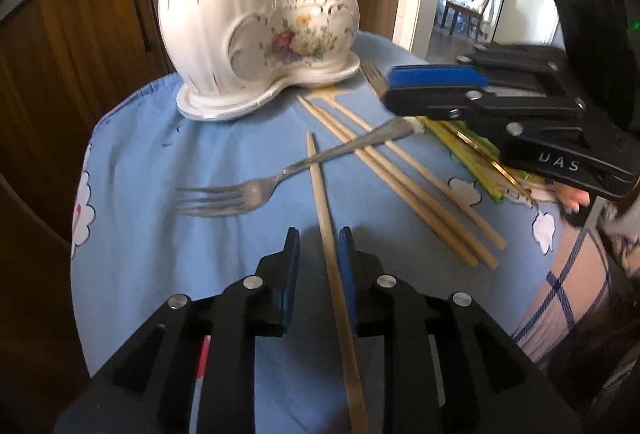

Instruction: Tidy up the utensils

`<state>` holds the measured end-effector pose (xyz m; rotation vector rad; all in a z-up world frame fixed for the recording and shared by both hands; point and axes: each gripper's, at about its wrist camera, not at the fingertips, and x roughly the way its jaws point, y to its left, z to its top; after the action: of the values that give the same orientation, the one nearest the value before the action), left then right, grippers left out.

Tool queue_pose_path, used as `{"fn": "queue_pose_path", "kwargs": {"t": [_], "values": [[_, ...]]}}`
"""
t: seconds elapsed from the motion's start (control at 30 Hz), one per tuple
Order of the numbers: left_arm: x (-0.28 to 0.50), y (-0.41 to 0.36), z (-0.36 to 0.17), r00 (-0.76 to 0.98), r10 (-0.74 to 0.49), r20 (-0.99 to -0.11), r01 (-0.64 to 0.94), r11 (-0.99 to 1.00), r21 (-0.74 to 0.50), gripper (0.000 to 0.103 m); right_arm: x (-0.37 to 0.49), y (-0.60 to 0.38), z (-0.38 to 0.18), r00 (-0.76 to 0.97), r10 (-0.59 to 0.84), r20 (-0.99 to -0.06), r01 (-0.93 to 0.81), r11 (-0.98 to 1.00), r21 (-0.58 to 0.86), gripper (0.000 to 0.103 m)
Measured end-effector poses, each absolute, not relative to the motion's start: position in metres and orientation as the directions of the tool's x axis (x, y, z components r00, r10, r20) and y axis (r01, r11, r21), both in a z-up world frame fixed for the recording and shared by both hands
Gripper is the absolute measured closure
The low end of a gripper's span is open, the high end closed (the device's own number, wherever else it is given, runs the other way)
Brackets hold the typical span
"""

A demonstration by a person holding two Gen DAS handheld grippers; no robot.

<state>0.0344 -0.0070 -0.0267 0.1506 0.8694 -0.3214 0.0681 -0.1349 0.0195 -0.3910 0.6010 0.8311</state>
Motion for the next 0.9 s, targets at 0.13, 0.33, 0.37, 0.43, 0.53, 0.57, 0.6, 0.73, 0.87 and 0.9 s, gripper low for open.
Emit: {"fn": "queue_pose_path", "kwargs": {"t": [0.13, 0.33, 0.37, 0.43, 0.53, 0.57, 0.6, 0.73, 0.87, 0.9], "values": [[0.034, -0.007, -0.027, 0.599, -0.198, -0.776, 0.338, 0.941, 0.022, 0.094, 0.076, -0.115, 0.011, 0.459, 0.541, -0.704, -0.839, 0.524, -0.145, 0.087], [0.035, -0.001, -0.025, 0.579, -0.195, -0.792, 0.359, 0.933, 0.033, 0.097, 0.084, -0.088, 0.006, 0.362, 0.492, -0.792, -0.907, 0.383, -0.177, 0.087], [0.035, 0.000, -0.024, 0.577, -0.193, -0.794, 0.361, 0.932, 0.035, 0.097, 0.085, -0.084, 0.005, 0.352, 0.480, -0.803, -0.913, 0.364, -0.183, 0.087], [0.036, 0.002, -0.023, 0.572, -0.188, -0.798, 0.365, 0.930, 0.042, 0.097, 0.088, -0.073, 0.002, 0.347, 0.443, -0.827, -0.919, 0.335, -0.206, 0.087], [0.038, 0.004, -0.023, 0.564, -0.187, -0.804, 0.374, 0.926, 0.048, 0.097, 0.095, -0.062, -0.002, 0.320, 0.393, -0.862, -0.931, 0.298, -0.210, 0.087], [0.039, 0.005, -0.023, 0.562, -0.188, -0.805, 0.375, 0.926, 0.046, 0.097, 0.097, -0.060, -0.004, 0.317, 0.381, -0.869, -0.933, 0.292, -0.212, 0.087], [0.040, 0.006, -0.023, 0.558, -0.192, -0.807, 0.377, 0.925, 0.040, 0.097, 0.101, -0.057, -0.006, 0.300, 0.364, -0.882, -0.937, 0.286, -0.200, 0.087], [0.044, 0.007, -0.023, 0.552, -0.199, -0.809, 0.379, 0.925, 0.031, 0.097, 0.115, -0.047, -0.007, 0.242, 0.355, -0.903, -0.947, 0.289, -0.141, 0.087], [0.051, 0.007, -0.023, 0.546, -0.205, -0.812, 0.382, 0.924, 0.024, 0.097, 0.122, -0.039, -0.003, 0.217, 0.344, -0.914, -0.951, 0.285, -0.118, 0.089], [0.052, 0.007, -0.023, 0.546, -0.205, -0.812, 0.383, 0.923, 0.024, 0.097, 0.124, -0.039, -0.002, 0.213, 0.342, -0.915, -0.952, 0.285, -0.115, 0.090]]}}
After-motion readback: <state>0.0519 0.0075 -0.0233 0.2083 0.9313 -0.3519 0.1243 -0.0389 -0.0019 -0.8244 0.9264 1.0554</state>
